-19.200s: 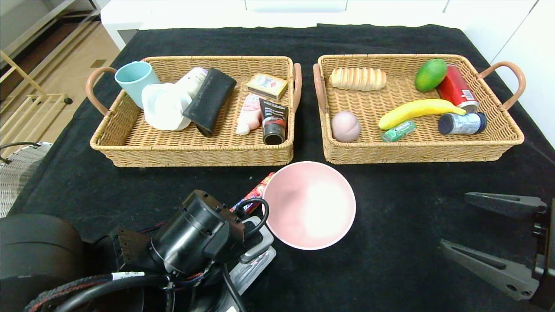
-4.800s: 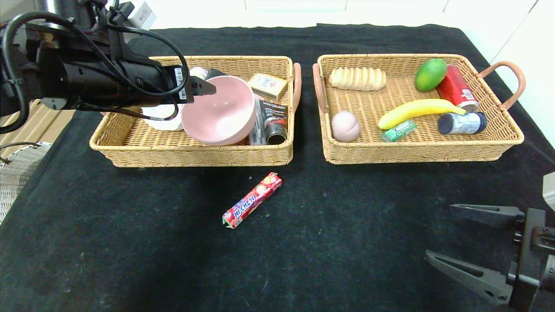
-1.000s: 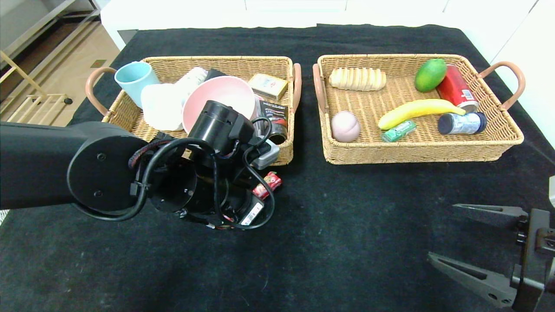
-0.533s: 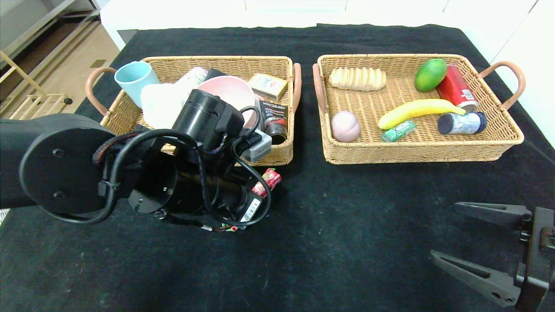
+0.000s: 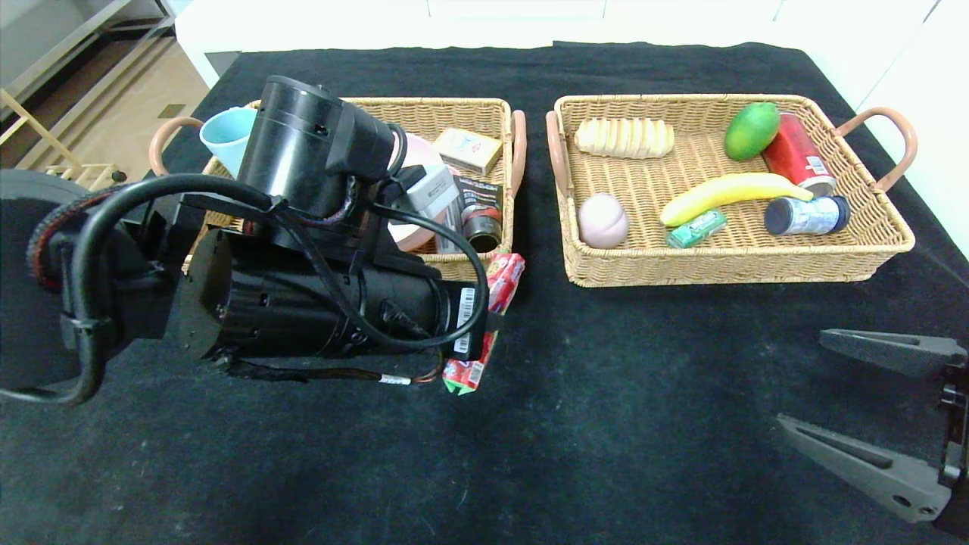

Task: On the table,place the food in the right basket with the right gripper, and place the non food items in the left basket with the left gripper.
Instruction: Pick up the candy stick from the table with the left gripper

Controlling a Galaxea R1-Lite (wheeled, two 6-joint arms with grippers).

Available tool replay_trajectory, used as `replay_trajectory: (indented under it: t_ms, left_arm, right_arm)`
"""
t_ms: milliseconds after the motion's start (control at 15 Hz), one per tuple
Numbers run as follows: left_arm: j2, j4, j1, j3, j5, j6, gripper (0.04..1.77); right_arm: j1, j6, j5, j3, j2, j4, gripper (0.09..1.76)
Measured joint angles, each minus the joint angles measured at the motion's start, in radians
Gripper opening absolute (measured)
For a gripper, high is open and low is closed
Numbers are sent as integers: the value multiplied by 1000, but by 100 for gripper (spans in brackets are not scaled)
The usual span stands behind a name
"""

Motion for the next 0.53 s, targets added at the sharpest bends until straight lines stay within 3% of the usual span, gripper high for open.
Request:
replay_trajectory:
  t_ms: [267, 533]
  left_arm:
    - [66, -128, -73, -3, -13, -110, 33]
    - [145, -195, -135, -10, -1, -132, 33]
  right_arm:
    - [-6, 25, -2, -17, -6, 0, 171]
    - [-8, 32, -4, -21, -10, -6, 171]
